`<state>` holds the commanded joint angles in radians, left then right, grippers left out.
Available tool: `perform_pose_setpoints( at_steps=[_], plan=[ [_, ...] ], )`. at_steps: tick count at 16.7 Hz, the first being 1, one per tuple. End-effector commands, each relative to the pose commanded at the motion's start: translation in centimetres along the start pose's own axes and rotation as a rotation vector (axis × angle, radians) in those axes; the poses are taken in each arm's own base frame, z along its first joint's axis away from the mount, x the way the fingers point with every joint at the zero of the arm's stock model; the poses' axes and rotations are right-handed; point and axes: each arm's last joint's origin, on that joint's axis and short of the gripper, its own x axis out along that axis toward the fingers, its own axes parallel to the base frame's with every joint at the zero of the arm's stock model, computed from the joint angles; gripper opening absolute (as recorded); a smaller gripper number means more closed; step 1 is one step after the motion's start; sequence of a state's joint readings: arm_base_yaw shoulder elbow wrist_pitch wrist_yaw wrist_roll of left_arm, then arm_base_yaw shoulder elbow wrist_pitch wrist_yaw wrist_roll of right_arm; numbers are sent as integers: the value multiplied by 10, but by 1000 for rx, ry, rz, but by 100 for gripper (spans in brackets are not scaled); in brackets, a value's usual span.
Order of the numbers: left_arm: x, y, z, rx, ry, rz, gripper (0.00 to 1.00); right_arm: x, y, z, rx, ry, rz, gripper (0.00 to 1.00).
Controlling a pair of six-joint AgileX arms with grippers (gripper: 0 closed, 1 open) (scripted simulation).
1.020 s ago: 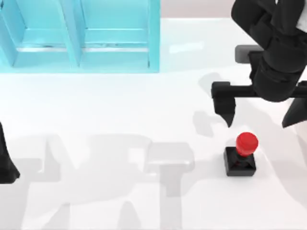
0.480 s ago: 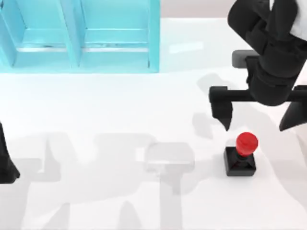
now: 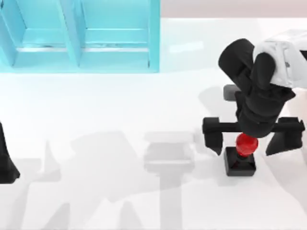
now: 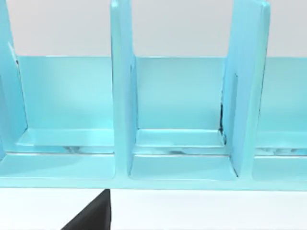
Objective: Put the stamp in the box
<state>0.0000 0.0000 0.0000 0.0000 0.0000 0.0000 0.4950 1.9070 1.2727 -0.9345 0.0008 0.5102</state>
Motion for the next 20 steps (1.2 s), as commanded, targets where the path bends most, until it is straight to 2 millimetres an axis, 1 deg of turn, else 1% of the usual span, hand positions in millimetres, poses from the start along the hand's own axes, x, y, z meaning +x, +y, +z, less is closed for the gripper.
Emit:
perform_pose_setpoints(
  at_steps=[4, 17, 18, 20],
  plan=[
    [0, 0, 0, 0, 0, 0, 100, 3, 0, -1, 0, 2, -1, 100],
    [0, 0, 0, 0, 0, 0, 100, 3, 0, -1, 0, 2, -1, 2],
    [0, 0, 0, 0, 0, 0, 100, 3, 0, -1, 0, 2, -1, 0],
    [0, 0, 0, 0, 0, 0, 100, 3, 0, -1, 0, 2, -1, 0]
  ],
)
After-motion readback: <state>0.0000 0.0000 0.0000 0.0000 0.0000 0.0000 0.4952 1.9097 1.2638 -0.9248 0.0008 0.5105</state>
